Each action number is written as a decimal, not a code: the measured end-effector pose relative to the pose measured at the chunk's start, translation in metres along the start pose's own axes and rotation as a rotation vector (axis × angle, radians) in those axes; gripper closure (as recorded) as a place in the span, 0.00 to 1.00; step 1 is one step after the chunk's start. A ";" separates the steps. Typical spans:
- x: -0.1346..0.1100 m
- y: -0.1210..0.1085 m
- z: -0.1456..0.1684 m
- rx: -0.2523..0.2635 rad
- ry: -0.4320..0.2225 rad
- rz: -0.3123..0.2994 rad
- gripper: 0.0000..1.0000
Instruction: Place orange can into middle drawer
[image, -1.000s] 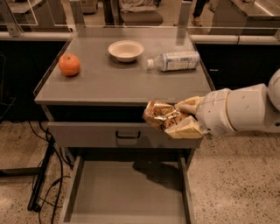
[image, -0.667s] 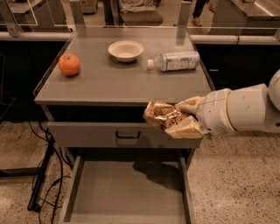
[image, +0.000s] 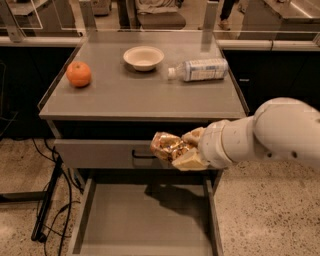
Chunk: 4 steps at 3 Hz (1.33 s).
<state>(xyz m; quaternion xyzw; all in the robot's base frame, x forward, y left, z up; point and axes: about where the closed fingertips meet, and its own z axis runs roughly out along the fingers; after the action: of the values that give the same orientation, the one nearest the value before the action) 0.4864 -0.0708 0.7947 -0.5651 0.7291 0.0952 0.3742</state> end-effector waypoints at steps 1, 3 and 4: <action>0.022 0.017 0.043 -0.050 -0.001 0.030 1.00; 0.074 0.046 0.101 -0.112 -0.046 0.117 1.00; 0.100 0.059 0.130 -0.141 -0.063 0.163 1.00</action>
Offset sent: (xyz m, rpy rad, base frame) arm -0.0060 0.0151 -0.1442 0.1195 0.1516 -0.0016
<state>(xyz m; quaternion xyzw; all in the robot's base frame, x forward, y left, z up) 0.4824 -0.0533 0.6213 -0.5257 0.7520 0.1940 0.3471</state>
